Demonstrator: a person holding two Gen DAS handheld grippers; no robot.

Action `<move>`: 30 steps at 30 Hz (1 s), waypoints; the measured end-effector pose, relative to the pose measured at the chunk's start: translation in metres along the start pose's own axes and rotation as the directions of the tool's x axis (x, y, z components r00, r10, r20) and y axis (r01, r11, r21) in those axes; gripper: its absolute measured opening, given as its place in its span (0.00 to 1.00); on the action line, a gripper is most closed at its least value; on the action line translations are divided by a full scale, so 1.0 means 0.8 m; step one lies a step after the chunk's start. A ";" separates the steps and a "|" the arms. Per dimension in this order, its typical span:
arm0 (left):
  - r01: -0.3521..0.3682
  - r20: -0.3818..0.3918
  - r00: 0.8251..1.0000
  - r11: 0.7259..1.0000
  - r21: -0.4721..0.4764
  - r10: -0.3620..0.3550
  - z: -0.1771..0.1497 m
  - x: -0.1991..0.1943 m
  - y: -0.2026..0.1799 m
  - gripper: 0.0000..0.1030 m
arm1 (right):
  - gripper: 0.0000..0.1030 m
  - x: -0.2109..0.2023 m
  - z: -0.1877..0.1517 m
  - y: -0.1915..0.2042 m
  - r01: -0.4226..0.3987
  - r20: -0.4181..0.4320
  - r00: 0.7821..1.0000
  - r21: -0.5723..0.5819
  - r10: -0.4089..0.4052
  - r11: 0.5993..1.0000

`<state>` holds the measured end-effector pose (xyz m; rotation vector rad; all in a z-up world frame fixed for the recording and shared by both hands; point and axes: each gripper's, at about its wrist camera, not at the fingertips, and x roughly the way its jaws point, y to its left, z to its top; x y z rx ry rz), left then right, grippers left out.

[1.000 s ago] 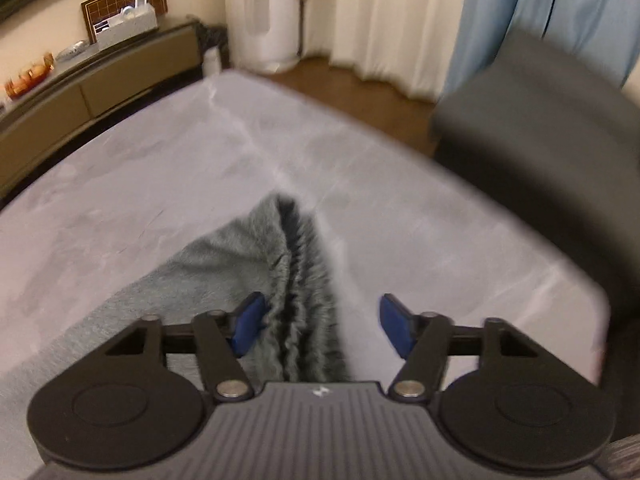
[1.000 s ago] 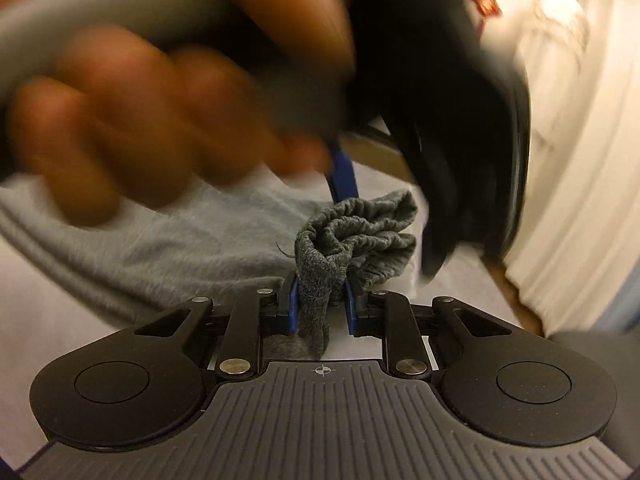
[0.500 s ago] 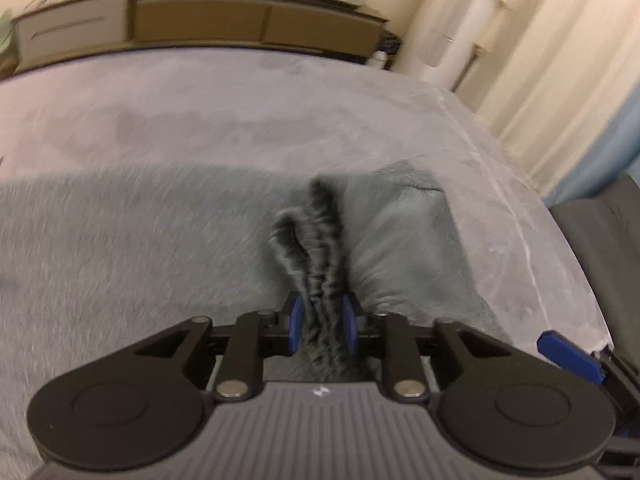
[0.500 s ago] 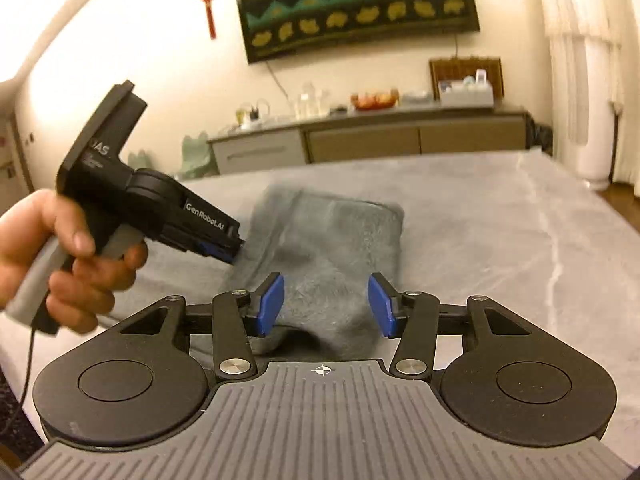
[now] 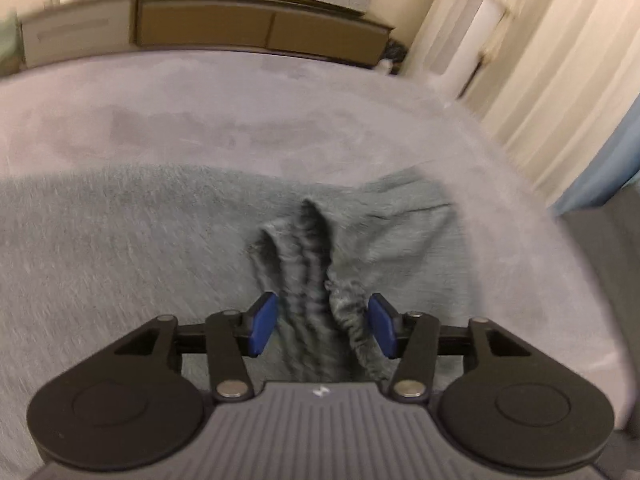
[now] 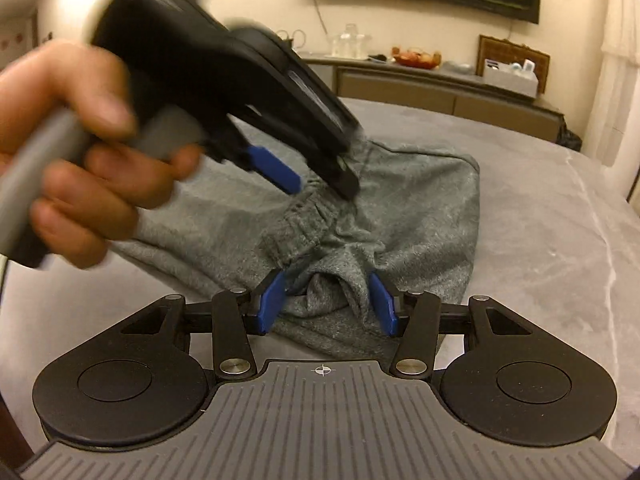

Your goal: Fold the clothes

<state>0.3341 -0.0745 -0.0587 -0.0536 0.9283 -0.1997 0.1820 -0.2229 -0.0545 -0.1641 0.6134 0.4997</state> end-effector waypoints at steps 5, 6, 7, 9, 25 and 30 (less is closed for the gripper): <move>-0.045 0.018 0.999 0.997 0.065 0.044 0.001 -0.009 0.000 0.40 | 0.58 -0.018 0.008 -0.030 -0.035 0.026 0.999 0.124 0.032 0.992; -0.016 0.012 1.000 0.998 0.069 0.015 0.000 -0.012 0.004 0.41 | 0.62 -0.024 0.010 -0.041 -0.036 0.046 0.999 0.167 0.029 0.985; -0.015 0.007 1.000 0.998 0.058 0.014 0.002 -0.014 0.010 0.43 | 0.63 -0.027 0.010 -0.050 -0.018 0.056 0.998 0.210 0.006 0.978; -0.020 -0.002 1.000 0.999 0.033 0.021 0.005 -0.017 0.023 0.49 | 0.76 -0.030 0.010 -0.068 0.031 0.065 0.997 0.295 -0.052 0.955; 0.083 -0.088 0.994 0.953 0.292 -0.060 0.046 0.001 -0.077 0.08 | 0.07 -0.032 0.038 0.045 0.110 0.139 0.985 -0.078 -0.098 0.991; 0.132 0.113 0.985 0.991 -0.017 -0.130 0.037 -0.105 0.082 0.08 | 0.44 -0.053 0.054 0.053 0.022 0.215 0.976 -0.023 -0.017 0.999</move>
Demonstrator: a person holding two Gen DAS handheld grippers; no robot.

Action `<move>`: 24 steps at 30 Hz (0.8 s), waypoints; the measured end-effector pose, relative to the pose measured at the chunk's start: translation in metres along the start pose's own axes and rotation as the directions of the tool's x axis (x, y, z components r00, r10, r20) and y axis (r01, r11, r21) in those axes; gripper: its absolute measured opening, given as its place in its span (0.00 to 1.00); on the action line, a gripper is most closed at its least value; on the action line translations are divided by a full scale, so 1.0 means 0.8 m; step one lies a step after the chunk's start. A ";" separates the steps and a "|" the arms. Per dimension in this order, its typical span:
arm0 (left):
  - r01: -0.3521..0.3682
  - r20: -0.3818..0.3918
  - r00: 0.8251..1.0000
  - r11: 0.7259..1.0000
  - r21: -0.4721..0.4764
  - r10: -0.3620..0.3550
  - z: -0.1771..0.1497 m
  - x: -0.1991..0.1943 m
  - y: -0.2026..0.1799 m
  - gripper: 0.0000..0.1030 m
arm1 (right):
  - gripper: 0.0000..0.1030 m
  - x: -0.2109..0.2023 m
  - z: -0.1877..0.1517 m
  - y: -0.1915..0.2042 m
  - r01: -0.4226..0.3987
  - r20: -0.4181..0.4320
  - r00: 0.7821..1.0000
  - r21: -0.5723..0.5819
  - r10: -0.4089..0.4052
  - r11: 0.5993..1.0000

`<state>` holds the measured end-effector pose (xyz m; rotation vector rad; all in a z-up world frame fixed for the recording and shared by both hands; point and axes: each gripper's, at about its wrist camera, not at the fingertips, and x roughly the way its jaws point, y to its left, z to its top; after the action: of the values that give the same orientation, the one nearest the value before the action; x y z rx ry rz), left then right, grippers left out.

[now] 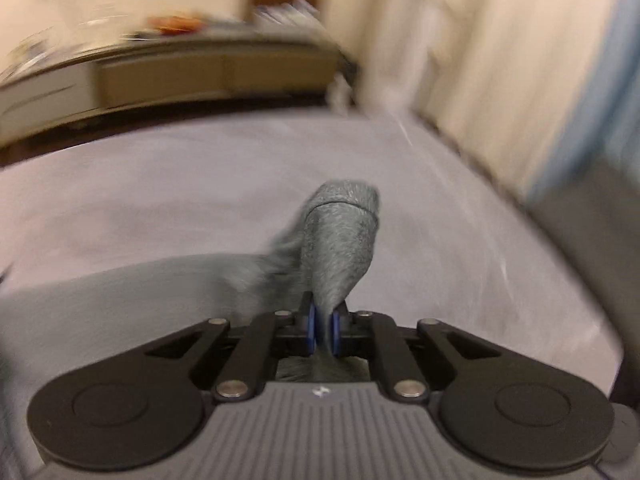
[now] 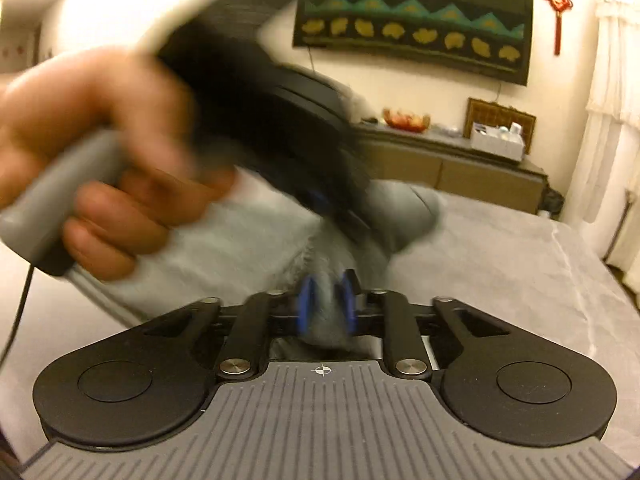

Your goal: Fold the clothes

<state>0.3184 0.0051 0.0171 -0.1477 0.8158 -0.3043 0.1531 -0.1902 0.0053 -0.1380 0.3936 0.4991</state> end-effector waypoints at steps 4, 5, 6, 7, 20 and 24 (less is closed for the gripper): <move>-0.080 -0.045 0.996 0.987 -0.138 0.074 -0.033 -0.009 0.105 0.08 | 0.50 0.015 0.013 0.015 -0.103 -0.019 0.994 0.059 0.104 0.993; -0.099 -0.070 0.994 0.981 -0.165 0.089 -0.042 -0.005 0.128 0.09 | 0.49 0.028 0.012 0.024 -0.115 -0.051 0.992 0.057 0.118 0.992; -0.103 -0.071 0.993 0.979 -0.173 0.092 -0.044 0.001 0.136 0.11 | 0.47 0.044 0.010 0.034 -0.124 -0.089 0.988 0.051 0.128 0.991; -0.105 -0.069 0.993 0.978 -0.179 0.093 -0.045 0.007 0.141 0.13 | 0.45 0.060 0.007 0.043 -0.133 -0.122 0.983 0.045 0.137 0.990; -0.184 -0.039 0.983 0.970 -0.161 0.180 -0.036 0.019 0.170 0.17 | 0.39 0.113 0.015 0.117 -0.181 -0.195 0.965 -0.005 0.176 0.984; -0.255 -0.062 0.967 0.949 -0.187 0.248 -0.047 0.022 0.182 0.33 | 0.39 0.132 0.010 0.130 -0.219 -0.268 0.941 -0.017 0.206 0.976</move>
<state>0.3328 0.1366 -0.0562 -0.2178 0.8915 0.0142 0.1900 -0.0512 -0.0330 -0.2101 0.6636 0.7070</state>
